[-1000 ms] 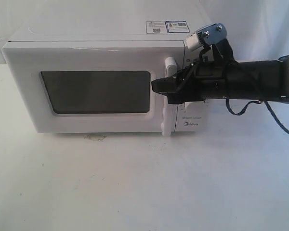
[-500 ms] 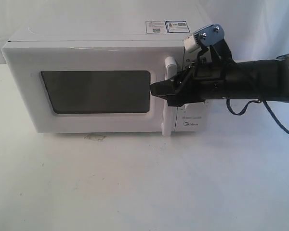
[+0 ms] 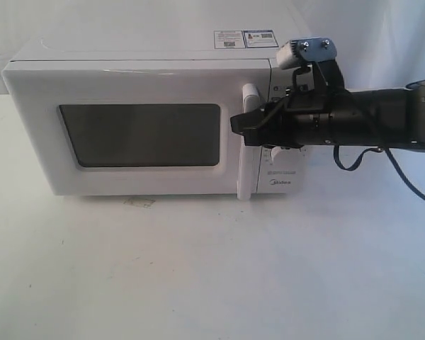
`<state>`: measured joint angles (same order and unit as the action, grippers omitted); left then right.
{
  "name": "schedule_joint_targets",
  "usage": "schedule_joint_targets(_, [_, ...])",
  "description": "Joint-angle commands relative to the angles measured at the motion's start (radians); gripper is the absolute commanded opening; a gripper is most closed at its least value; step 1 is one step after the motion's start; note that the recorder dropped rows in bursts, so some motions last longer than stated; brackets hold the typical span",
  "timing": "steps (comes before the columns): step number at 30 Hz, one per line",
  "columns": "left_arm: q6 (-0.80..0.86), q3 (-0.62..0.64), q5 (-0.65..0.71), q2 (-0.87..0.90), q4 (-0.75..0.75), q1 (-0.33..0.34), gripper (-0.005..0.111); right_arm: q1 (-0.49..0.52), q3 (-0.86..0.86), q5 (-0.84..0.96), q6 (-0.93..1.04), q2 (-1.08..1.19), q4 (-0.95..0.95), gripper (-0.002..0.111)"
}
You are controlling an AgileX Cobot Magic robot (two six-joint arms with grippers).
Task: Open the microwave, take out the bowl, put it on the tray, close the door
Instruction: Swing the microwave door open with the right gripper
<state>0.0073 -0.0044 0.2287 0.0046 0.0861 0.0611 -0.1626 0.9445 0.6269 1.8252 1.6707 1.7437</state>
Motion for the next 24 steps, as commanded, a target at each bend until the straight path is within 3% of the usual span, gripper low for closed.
schedule_joint_targets(1, [0.001,0.004,0.003,-0.005,0.002,-0.003,0.0,0.003,0.034,0.115,0.126,0.057,0.001,0.0])
schedule_joint_targets(17, [0.001,0.004,0.003,-0.005,0.002,-0.003,0.0,-0.005,0.019,0.445,0.178,0.082,0.001,0.0])
schedule_joint_targets(24, [0.001,0.004,0.003,-0.005,0.002,-0.003,0.0,-0.017,-0.06,0.448,0.188,0.025,-0.017,0.0])
